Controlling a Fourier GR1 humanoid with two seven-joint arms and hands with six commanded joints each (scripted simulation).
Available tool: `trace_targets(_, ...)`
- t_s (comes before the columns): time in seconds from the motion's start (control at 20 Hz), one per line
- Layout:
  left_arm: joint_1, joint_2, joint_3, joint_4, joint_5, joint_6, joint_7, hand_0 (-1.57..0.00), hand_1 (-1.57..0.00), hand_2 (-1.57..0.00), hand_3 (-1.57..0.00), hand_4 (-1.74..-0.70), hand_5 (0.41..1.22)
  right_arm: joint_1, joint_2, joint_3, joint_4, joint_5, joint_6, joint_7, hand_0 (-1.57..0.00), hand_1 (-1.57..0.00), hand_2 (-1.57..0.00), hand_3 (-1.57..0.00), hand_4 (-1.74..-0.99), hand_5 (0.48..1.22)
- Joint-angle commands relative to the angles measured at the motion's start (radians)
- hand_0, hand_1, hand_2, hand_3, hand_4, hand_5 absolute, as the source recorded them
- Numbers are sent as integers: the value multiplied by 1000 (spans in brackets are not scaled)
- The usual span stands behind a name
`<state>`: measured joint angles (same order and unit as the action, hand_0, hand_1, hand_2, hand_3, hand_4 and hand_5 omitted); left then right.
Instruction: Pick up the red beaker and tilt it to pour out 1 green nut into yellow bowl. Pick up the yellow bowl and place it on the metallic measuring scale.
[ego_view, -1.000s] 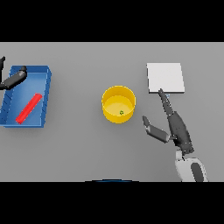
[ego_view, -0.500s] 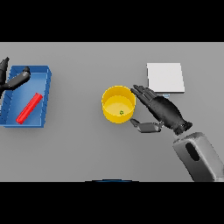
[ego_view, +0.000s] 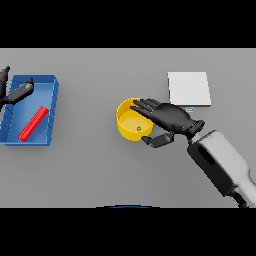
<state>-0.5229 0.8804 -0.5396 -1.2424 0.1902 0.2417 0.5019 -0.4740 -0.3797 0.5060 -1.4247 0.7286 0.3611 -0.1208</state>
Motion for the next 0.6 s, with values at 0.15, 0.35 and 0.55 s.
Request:
trace_targets(0.15, -13, 1, 5, 13, 4, -9, 8, 1, 1, 1, 1, -794, 723, -63, 35, 41, 99, 17, 18, -33, 1, 1, 1, 1, -1246, 686)
trace_targets(0.35, -21, -1, -1, 11, -1, -12, 11, 1, 1, 1, 1, -796, 733, -103, 59, 75, 155, 29, 58, -28, 1, 1, 1, 1, -1260, 679)
trace_targets(0.55, -24, 2, 12, 27, 7, -15, -1, 1, 1, 1, 1, -798, 735, -127, 47, 99, 206, 44, 89, -48, 1, 1, 1, 1, -1295, 671)
